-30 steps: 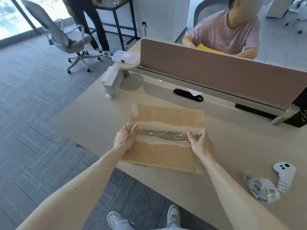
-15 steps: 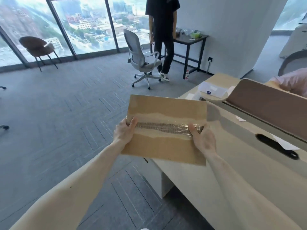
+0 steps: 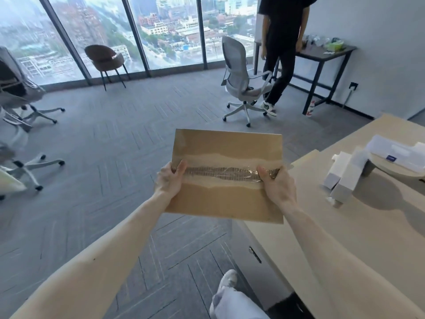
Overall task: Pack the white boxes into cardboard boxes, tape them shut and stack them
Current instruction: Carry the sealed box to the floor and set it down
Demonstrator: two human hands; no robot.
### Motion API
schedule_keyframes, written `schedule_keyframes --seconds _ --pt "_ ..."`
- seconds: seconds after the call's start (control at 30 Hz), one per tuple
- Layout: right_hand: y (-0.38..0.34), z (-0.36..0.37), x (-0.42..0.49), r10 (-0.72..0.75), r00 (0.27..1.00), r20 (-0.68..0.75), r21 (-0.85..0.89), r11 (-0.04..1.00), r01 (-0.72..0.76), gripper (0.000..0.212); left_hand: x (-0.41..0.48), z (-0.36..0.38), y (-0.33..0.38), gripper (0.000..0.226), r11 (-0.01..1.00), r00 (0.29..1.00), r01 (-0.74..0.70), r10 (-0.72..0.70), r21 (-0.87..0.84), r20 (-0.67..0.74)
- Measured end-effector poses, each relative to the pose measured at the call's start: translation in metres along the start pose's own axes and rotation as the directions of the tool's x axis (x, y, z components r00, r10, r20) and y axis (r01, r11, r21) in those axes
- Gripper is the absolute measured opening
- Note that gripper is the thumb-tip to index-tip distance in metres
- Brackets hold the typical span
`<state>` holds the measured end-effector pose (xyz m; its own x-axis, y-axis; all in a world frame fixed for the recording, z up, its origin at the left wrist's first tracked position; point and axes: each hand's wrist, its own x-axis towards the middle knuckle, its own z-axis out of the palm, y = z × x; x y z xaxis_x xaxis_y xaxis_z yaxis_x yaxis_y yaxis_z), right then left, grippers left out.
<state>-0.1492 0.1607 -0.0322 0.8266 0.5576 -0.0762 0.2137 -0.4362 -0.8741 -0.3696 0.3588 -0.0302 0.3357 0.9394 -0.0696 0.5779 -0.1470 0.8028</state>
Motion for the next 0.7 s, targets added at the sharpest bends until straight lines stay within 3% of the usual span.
schedule_keyframes --seconds 0.4,0.7 --pt "-0.033 0.129 0.187 0.109 0.993 0.039 0.054 0.992 -0.111 0.06 0.242 0.022 -0.003 0.053 0.991 0.995 0.057 -0.066 0.122 0.07" --pt "0.015 0.168 0.279 0.377 0.923 -0.079 -0.026 0.925 -0.38 0.067 0.381 0.117 0.0 0.058 0.967 0.934 -0.013 -0.079 0.253 0.349"
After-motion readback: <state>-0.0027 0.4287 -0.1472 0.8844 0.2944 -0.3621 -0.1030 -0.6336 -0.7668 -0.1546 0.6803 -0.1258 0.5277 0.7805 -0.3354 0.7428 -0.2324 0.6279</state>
